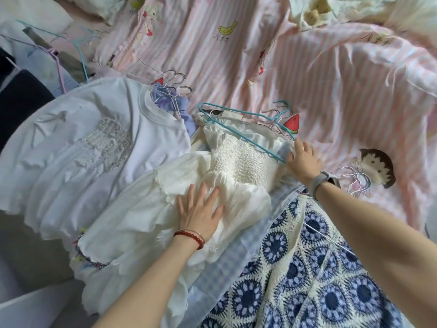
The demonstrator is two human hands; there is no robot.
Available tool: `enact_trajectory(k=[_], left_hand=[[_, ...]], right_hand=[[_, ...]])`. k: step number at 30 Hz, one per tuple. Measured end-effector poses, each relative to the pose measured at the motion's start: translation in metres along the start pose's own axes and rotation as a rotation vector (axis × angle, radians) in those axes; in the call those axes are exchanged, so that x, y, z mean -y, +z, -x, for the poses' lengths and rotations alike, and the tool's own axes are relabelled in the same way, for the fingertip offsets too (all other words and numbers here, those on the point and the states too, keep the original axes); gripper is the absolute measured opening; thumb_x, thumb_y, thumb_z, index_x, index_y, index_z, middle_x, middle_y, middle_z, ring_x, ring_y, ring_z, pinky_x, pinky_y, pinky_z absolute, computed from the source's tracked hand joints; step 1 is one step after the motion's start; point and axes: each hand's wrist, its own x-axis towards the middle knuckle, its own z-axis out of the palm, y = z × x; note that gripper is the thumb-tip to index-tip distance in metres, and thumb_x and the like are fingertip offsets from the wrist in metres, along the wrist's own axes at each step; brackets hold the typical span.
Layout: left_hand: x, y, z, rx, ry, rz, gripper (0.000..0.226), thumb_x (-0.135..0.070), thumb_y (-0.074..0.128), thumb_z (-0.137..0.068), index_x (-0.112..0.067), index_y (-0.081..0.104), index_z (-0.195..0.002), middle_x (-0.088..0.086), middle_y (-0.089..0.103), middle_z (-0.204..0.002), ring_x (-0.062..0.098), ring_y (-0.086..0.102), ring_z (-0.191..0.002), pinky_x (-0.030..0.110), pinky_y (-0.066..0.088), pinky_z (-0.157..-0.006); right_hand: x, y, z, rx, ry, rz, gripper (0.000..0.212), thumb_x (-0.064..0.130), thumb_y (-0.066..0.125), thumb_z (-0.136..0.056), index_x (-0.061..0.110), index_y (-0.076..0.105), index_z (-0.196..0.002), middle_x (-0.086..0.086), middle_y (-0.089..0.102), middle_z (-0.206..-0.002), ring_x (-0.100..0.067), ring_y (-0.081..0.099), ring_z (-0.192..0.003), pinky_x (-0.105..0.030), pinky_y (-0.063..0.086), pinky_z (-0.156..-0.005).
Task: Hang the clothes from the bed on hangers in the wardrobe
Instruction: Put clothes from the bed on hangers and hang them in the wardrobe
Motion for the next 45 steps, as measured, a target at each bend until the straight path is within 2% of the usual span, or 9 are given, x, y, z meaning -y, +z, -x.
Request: enact_trajectory(k=[4, 7, 9, 18, 26, 30, 35, 41, 45], left_hand=[[0.016, -0.013, 0.016, -0.198, 0.053, 0.077, 0.048, -0.040, 0.035, -0.095, -0.031, 0.030, -0.142, 0.002, 0.012, -0.155, 0.019, 0.005, -0.143, 0.044, 0.005, -0.115], [0.044, -0.030, 0.041, -0.429, 0.028, 0.105, 0.045, -0.031, 0.046, -0.081, -0.017, 0.058, -0.122, 0.014, 0.048, -0.136, 0.031, 0.043, -0.128, 0.056, 0.029, -0.102], [0.075, -0.041, 0.066, -0.532, -0.053, 0.091, 0.043, -0.027, 0.052, -0.074, -0.014, 0.064, -0.113, 0.015, 0.058, -0.124, 0.033, 0.055, -0.116, 0.061, 0.037, -0.092], [0.249, -0.047, 0.272, -0.828, -0.607, 0.174, 0.049, -0.031, 0.035, -0.081, -0.010, 0.061, -0.117, 0.015, 0.058, -0.124, 0.034, 0.054, -0.115, 0.061, 0.038, -0.089], [0.379, 0.034, 0.499, -0.986, -1.163, 0.251, 0.046, -0.027, 0.041, -0.079, -0.005, 0.062, -0.114, 0.020, 0.059, -0.121, 0.041, 0.055, -0.111, 0.065, 0.038, -0.085], [0.411, 0.083, 0.597, -1.022, -1.443, 0.304, 0.049, -0.028, 0.037, -0.076, -0.007, 0.063, -0.112, 0.019, 0.060, -0.118, 0.039, 0.056, -0.109, 0.063, 0.040, -0.085], [0.417, 0.133, 0.706, -1.085, -1.768, 0.330, 0.046, -0.026, 0.040, -0.077, -0.007, 0.065, -0.110, 0.018, 0.061, -0.118, 0.037, 0.058, -0.109, 0.061, 0.040, -0.087], [0.414, 0.163, 0.816, -1.133, -2.034, 0.180, 0.045, -0.027, 0.038, -0.079, -0.007, 0.062, -0.111, 0.019, 0.060, -0.116, 0.036, 0.058, -0.106, 0.056, 0.047, -0.082], [0.406, 0.161, 0.874, -1.213, -2.247, 0.099, 0.047, -0.029, 0.035, -0.080, -0.008, 0.062, -0.112, 0.016, 0.058, -0.119, 0.036, 0.056, -0.105, 0.052, 0.043, -0.084]], right_hand=[[0.039, 0.006, 0.043, -0.165, -0.190, -0.077, 0.049, 0.023, 0.037, -0.090, 0.007, 0.036, -0.137, -0.016, 0.035, -0.144, -0.034, 0.024, -0.135, -0.050, 0.018, -0.111], [0.084, 0.009, 0.091, -0.193, -0.345, -0.160, 0.056, 0.028, 0.030, -0.084, 0.005, 0.044, -0.133, -0.018, 0.042, -0.140, -0.038, 0.031, -0.133, -0.054, 0.024, -0.108], [0.118, 0.013, 0.127, -0.189, -0.447, -0.195, 0.058, 0.031, 0.026, -0.084, 0.005, 0.048, -0.130, -0.018, 0.047, -0.135, -0.039, 0.036, -0.130, -0.057, 0.028, -0.105], [0.283, 0.057, 0.324, 0.048, -0.979, -0.070, 0.064, 0.038, 0.012, -0.085, 0.013, 0.041, -0.136, -0.012, 0.038, -0.144, -0.034, 0.027, -0.136, -0.056, 0.015, -0.109], [0.401, 0.140, 0.535, 0.217, -1.467, 0.043, 0.060, 0.036, 0.017, -0.086, 0.012, 0.044, -0.134, -0.011, 0.041, -0.142, -0.033, 0.029, -0.136, -0.056, 0.016, -0.109], [0.442, 0.185, 0.646, 0.353, -1.710, 0.108, 0.059, 0.035, 0.018, -0.086, 0.017, 0.034, -0.140, -0.005, 0.030, -0.149, -0.026, 0.017, -0.141, -0.047, 0.008, -0.113], [0.463, 0.246, 0.778, 0.513, -2.025, 0.009, 0.049, 0.027, 0.032, -0.083, 0.005, 0.060, -0.115, -0.017, 0.062, -0.118, -0.039, 0.056, -0.111, -0.058, 0.044, -0.089], [0.483, 0.279, 0.918, 0.744, -2.299, -0.088, 0.034, 0.012, 0.047, -0.078, 0.002, 0.064, -0.106, -0.016, 0.068, -0.103, -0.036, 0.064, -0.095, -0.048, 0.051, -0.080], [0.493, 0.290, 0.994, 0.942, -2.432, -0.144, 0.034, 0.015, 0.040, -0.087, 0.003, 0.062, -0.110, -0.015, 0.066, -0.108, -0.033, 0.062, -0.098, -0.041, 0.050, -0.084]])
